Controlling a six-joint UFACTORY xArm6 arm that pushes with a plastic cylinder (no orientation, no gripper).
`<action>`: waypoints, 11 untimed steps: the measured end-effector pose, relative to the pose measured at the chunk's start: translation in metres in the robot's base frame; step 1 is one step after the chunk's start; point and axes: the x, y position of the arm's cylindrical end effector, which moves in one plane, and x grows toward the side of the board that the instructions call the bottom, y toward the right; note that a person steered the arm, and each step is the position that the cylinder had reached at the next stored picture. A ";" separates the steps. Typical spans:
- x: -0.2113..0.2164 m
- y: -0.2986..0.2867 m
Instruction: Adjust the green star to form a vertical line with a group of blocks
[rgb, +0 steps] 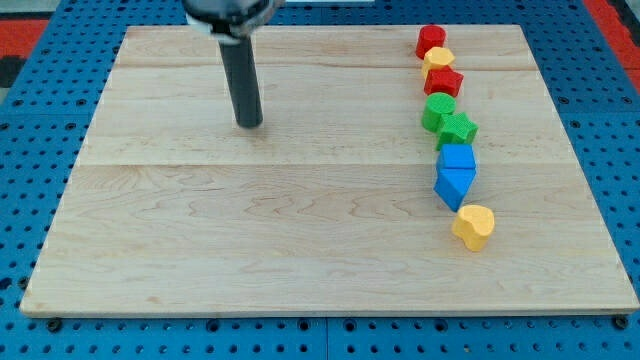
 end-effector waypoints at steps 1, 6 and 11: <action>-0.009 0.000; 0.095 -0.101; 0.265 0.302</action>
